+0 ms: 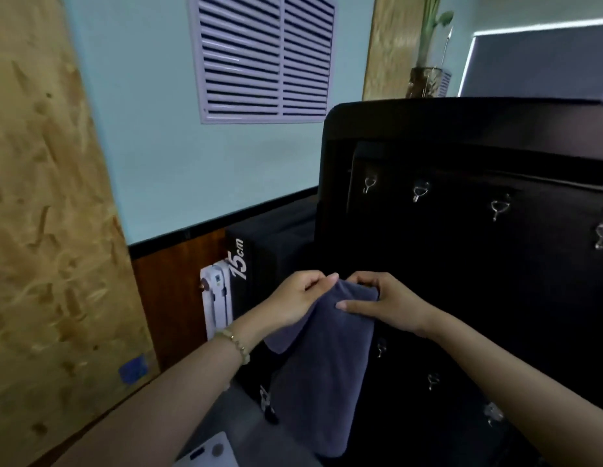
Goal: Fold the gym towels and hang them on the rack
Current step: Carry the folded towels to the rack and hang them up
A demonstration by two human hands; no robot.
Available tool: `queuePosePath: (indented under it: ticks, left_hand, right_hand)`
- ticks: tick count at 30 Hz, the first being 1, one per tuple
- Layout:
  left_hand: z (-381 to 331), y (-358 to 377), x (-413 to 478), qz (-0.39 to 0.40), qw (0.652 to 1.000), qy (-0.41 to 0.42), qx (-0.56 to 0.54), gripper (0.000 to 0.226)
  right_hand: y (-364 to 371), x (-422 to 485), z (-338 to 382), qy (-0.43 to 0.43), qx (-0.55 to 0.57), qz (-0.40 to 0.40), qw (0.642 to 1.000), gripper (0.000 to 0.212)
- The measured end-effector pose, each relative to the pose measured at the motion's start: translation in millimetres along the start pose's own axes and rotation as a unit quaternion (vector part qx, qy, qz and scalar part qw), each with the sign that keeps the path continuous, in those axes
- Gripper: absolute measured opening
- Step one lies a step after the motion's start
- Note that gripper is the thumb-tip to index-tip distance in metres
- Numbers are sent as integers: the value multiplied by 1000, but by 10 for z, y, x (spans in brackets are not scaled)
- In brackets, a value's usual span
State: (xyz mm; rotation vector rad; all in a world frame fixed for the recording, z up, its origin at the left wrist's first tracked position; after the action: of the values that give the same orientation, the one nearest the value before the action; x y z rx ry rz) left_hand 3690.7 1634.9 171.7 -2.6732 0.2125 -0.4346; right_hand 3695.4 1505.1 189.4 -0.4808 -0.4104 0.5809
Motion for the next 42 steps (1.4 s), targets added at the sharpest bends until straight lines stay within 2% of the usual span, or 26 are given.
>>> queuePosePath:
  ticks: [3, 7, 10, 13, 17, 20, 23, 26, 28, 32, 36, 38, 42]
  left_hand:
    - [139, -324, 537, 15, 999, 12, -28, 48]
    - [304, -782, 1196, 57, 995, 20, -73, 50]
    - [320, -1013, 1647, 94, 993, 58, -51, 55]
    - [230, -1110, 2001, 135, 984, 115, -14, 40]
    - [46, -1190, 2377, 171, 966, 187, -50, 22]
    - [-76, -1178, 2613, 171, 952, 252, -25, 12]
    - [-168, -1119, 2734, 184, 937, 298, -9, 23]
    - [-149, -1047, 2871, 218, 932, 288, -37, 28]
    - [-148, -1005, 2936, 244, 925, 292, -24, 30]
    - [-198, -967, 2990, 231, 892, 366, 132, 29]
    - [-91, -891, 3081, 222, 874, 366, 229, 46]
    - [-47, -860, 3175, 186, 873, 371, 255, 54]
    - [67, -727, 3326, 94, 852, 402, 323, 66]
  right_hand:
    - [-66, 427, -167, 41, -1, 6, 999, 29]
    - [-196, 866, -369, 89, 8, -27, 996, 29]
    - [-381, 1108, -363, 108, -13, -60, 992, 29]
    - [-631, 1292, -295, 108, -32, -117, 987, 29]
    - [-954, 1412, -216, 104, -18, -191, 976, 39]
    - [-1196, 1426, -180, 96, -33, -250, 963, 33]
    - [-1344, 1462, -175, 101, 6, -264, 959, 18]
    - [-1437, 1507, -218, 120, 70, -251, 958, 19]
    - [-1487, 1510, -238, 125, 69, -246, 959, 19]
    - [-1604, 1562, -211, 134, -76, -235, 960, 22]
    - [-1690, 1703, -181, 93, -208, -241, 943, 29]
    - [-1741, 1755, -199, 73, -298, -250, 918, 34]
    - [-1812, 1822, -309, 74, -480, -265, 833, 47]
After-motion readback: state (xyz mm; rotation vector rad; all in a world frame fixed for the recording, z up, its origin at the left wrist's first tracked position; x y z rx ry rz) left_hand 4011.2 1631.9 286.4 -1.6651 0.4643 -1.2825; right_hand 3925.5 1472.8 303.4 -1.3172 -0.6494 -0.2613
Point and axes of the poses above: each hand's wrist, its own x-axis towards the middle knuckle, its own y-axis out of the palm, z = x × y, the point moved 8 cm from there along x, towards the middle knuckle
